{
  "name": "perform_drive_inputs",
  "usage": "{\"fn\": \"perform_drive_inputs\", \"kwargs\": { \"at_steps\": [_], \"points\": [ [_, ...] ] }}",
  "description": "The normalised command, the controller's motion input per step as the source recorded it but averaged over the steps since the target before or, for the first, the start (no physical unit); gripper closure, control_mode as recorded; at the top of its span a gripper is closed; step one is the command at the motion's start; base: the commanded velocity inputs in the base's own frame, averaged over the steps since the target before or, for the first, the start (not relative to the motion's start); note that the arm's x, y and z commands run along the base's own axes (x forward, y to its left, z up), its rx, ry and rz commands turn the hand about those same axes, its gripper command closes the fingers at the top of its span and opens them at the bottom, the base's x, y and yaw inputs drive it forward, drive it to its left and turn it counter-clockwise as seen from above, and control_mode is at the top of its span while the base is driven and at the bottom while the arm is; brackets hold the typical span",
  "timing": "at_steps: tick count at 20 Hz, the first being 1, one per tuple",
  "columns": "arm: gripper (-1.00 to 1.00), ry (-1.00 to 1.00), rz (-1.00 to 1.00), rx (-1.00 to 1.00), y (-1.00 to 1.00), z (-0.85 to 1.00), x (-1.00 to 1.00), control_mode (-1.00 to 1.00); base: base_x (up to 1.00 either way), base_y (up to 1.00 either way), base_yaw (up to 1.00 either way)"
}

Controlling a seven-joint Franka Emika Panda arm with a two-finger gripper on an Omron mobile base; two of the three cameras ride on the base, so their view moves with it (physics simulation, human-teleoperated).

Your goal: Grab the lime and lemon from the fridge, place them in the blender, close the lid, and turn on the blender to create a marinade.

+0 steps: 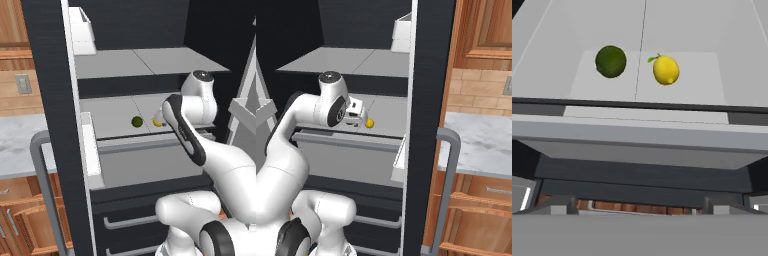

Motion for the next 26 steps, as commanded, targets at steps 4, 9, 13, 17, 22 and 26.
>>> {"fn": "perform_drive_inputs", "kwargs": {
  "at_steps": [4,9,13,17,22,26],
  "points": [
    [-1.00,-0.07,0.00,0.00,-0.05,-0.19,0.02,-1.00,0.00,0.00,0.00],
    [-1.00,-0.04,0.00,0.02,-0.02,-0.10,0.12,-1.00,0.00,0.00,0.00],
    [-1.00,-0.07,0.00,0.03,-0.01,0.00,0.14,-1.00,0.00,0.00,0.00],
    [-1.00,-0.04,0.00,0.05,-0.16,0.00,0.23,-1.00,0.00,0.00,0.00],
    [-1.00,0.00,0.00,0.04,-0.18,-0.04,0.35,-1.00,0.00,0.00,0.00],
    [-1.00,0.00,0.00,0.01,-0.09,-0.12,0.36,-1.00,0.00,0.00,0.00]
  ]
}}
